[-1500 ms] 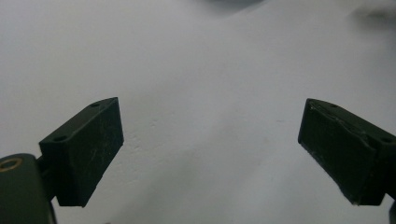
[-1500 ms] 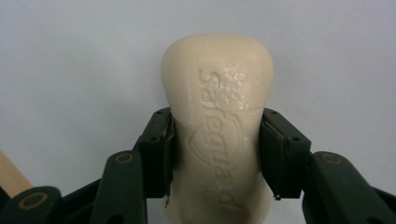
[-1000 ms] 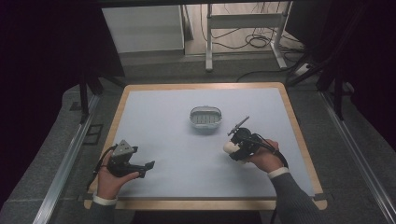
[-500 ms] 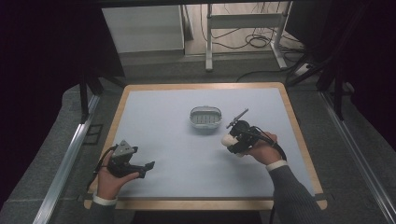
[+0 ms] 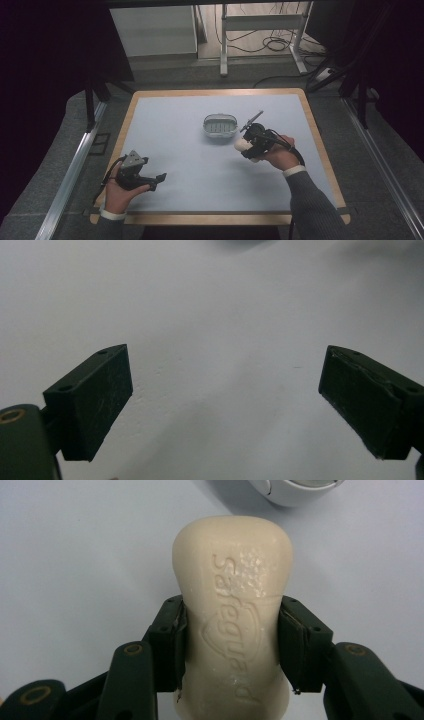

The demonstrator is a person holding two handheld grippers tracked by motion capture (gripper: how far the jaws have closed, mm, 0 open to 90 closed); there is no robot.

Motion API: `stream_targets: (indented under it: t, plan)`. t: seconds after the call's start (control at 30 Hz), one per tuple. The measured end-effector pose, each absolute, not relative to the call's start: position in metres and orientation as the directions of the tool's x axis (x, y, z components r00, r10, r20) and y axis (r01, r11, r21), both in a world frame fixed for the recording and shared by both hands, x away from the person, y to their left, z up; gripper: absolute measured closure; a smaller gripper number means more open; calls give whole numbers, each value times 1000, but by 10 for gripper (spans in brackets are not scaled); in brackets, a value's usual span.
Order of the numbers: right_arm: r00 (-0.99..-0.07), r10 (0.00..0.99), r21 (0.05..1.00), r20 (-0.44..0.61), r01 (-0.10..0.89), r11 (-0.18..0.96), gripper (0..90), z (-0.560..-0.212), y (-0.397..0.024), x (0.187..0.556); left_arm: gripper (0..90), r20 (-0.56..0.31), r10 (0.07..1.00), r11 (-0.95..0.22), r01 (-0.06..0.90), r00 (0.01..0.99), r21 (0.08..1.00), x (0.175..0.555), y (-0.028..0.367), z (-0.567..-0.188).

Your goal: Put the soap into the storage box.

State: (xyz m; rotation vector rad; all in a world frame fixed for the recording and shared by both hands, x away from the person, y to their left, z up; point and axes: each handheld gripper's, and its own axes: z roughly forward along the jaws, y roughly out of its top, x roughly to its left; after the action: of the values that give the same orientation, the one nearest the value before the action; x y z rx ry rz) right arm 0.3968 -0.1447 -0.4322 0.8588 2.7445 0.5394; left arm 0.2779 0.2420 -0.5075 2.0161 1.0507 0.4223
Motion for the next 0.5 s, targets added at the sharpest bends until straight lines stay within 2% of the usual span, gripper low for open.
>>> stream_targets:
  t: [0.5]
  plan:
    - [-815, 570, 415, -108, 484, 771, 494, -425, -137, 411, 76, -63, 800, -333, 530, 597, 780, 278, 241, -508]
